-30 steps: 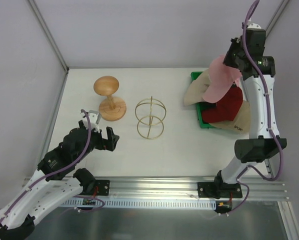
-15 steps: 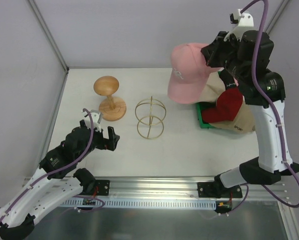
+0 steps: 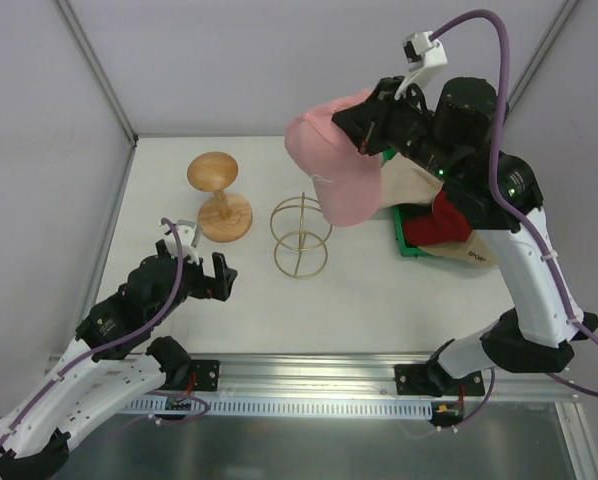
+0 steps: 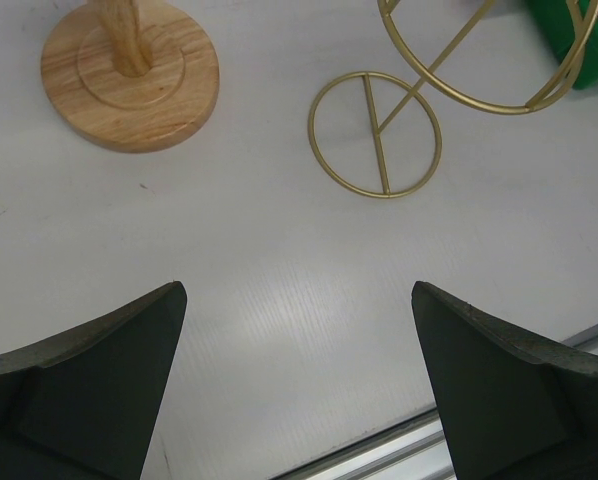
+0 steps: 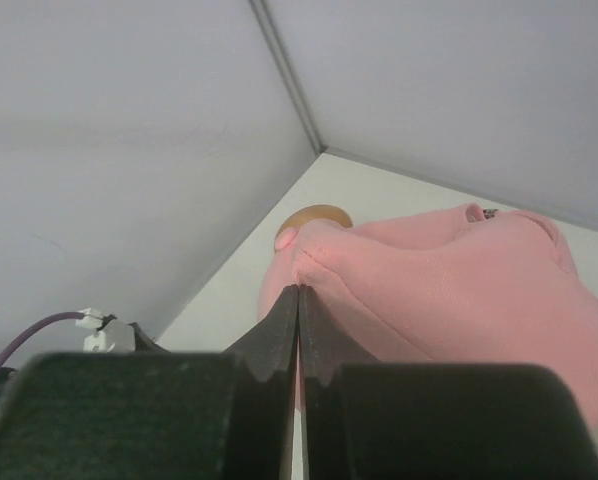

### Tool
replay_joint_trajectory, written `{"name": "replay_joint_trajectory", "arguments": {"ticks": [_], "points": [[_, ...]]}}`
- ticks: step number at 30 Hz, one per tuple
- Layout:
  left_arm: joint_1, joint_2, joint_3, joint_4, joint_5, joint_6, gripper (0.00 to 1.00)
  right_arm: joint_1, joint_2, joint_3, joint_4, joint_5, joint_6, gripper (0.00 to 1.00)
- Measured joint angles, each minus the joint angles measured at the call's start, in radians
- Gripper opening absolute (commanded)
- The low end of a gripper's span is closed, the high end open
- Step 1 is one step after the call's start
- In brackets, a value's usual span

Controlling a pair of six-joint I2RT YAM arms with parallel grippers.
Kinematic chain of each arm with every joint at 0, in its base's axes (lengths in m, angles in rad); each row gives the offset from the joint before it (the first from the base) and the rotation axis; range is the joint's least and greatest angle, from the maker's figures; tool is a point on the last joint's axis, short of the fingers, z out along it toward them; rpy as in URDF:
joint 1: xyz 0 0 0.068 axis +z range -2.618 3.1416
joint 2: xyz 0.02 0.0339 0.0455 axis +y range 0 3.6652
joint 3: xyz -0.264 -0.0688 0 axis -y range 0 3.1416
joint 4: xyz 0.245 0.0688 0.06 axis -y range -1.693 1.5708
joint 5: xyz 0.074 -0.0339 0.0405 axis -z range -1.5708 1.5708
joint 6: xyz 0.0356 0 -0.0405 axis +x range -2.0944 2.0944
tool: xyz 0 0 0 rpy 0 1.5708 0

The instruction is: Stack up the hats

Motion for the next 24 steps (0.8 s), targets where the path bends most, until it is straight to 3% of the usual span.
{"name": "replay_joint_trajectory", "arguments": {"ticks": [9, 14, 18, 24], "points": [[0.0, -0.014, 0.0, 0.0, 0.0, 0.0, 0.99, 0.124, 0.061, -0.007, 0.029, 0.002, 0.02, 0.0], [0.0, -0.023, 0.0, 0.0, 0.0, 0.0, 0.99, 0.127, 0.046, -0.158, 0.089, 0.013, 0.035, 0.0], [0.0, -0.027, 0.0, 0.0, 0.0, 0.0, 0.99, 0.067, 0.011, -0.344, 0.123, -0.061, 0.084, 0.0], [0.0, -0.027, 0.0, 0.0, 0.0, 0.0, 0.99, -0.134, -0.052, -0.649, 0.225, -0.221, 0.191, 0.0]]}}
